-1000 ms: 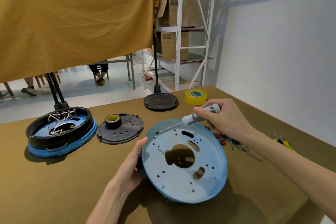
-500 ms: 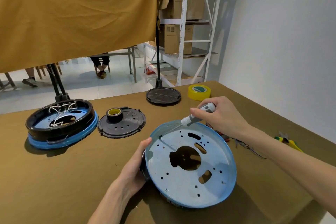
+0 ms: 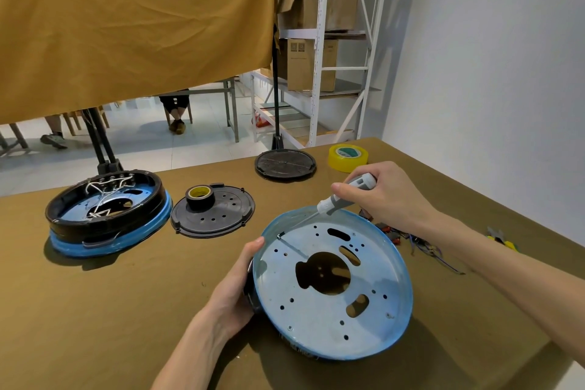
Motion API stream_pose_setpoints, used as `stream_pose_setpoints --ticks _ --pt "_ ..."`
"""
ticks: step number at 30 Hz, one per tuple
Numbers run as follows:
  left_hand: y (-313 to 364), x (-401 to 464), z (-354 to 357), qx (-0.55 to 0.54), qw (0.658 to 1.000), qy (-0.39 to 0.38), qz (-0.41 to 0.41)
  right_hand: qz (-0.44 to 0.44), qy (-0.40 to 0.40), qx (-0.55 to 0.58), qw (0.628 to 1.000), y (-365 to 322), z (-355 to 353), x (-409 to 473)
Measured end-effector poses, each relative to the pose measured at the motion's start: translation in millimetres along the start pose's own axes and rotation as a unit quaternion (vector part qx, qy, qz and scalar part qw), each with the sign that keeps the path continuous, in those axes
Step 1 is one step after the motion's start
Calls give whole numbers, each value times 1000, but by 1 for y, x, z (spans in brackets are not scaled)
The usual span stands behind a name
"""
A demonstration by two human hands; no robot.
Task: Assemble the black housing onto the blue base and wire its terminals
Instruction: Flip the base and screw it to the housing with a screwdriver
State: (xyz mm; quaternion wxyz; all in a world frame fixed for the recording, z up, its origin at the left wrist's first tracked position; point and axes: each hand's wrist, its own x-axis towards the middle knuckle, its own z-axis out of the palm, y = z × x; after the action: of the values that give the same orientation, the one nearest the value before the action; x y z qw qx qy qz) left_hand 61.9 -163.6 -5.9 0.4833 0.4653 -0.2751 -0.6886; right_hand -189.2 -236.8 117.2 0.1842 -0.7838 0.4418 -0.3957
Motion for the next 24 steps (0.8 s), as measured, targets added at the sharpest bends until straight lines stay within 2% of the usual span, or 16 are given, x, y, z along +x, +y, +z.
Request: stream_pose_setpoints --ticks 5,10,13,17,20,23,24 --pt "0 -1 1 0 1000 -3 9 -7 -23 -26 999 -6 -3 5" --pt "0 -2 3 17 1000 -3 15 -21 -126 -115 985 -42 -9 36" --pt "0 -2 4 28 999 1 23 -36 -189 -188 963 -67 -7 63" --pt "-1 -3 6 55 998 -4 34 -52 -264 -232 935 -89 5 88" --pt "-2 -2 7 71 997 -4 38 -54 -274 -264 923 -93 17 98" --pt "-3 -2 8 70 997 -2 41 -63 -240 -363 898 -100 25 104" --pt "-3 -2 8 69 997 -2 43 -48 -251 -354 900 -102 25 106"
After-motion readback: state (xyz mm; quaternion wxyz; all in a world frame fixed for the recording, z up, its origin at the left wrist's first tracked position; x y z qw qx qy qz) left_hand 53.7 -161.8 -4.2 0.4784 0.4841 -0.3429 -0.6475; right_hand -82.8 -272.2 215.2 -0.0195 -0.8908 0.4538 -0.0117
